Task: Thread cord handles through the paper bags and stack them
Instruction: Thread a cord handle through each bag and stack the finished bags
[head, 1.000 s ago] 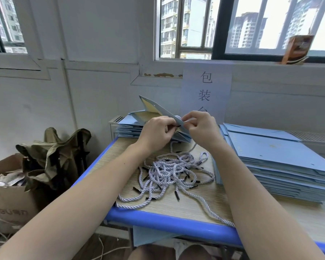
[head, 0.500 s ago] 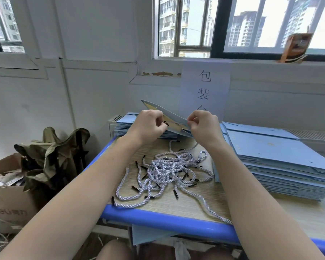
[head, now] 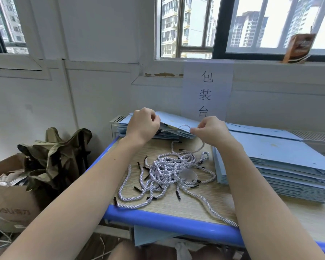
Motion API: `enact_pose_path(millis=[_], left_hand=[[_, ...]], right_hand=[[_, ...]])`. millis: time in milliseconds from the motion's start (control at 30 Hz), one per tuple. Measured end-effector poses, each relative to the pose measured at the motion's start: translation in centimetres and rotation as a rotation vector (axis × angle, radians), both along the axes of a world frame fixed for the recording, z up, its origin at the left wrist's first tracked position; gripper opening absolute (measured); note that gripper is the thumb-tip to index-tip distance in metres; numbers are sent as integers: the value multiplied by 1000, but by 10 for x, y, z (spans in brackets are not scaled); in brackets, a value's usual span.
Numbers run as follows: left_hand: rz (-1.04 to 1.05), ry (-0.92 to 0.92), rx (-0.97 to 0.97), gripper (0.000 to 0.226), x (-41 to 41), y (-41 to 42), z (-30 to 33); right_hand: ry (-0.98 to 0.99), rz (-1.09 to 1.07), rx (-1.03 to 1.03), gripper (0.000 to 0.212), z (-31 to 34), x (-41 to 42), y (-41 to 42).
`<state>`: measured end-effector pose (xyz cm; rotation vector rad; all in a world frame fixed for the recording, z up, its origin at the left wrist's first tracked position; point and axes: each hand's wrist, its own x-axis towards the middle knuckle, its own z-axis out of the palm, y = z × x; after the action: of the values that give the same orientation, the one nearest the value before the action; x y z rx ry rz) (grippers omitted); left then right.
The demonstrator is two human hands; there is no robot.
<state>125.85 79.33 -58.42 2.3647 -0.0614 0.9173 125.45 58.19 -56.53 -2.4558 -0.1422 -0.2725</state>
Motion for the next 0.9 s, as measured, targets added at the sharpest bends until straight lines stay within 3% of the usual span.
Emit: enact_pose_path(millis=[100,200,300,400,567,767,900], left_hand=[[-54,-47,15,35,-1,-3,2],[-207,-62,58,32,-3,-7,2],[-361,-8,101,38,-9,-13,1],[-473,108,89,50,-13,-19,0],[-506,96,99,35,-13,-19,-1],[-452,44,-27,28,-11,-15,5],[-441,82,-232,34,-17,-16,12]], right_hand=[[138,-8,-91,40,-4,2,-2],[102,-28,27,25,-5,4,-2],[62,41,447,9,4,2,-3],[155,253,897,4,12,-5,2],[241,486,1254,13,13,-7,1],[149,406,1260,21,13,-7,2],[156,337,818,16,11,-10,5]])
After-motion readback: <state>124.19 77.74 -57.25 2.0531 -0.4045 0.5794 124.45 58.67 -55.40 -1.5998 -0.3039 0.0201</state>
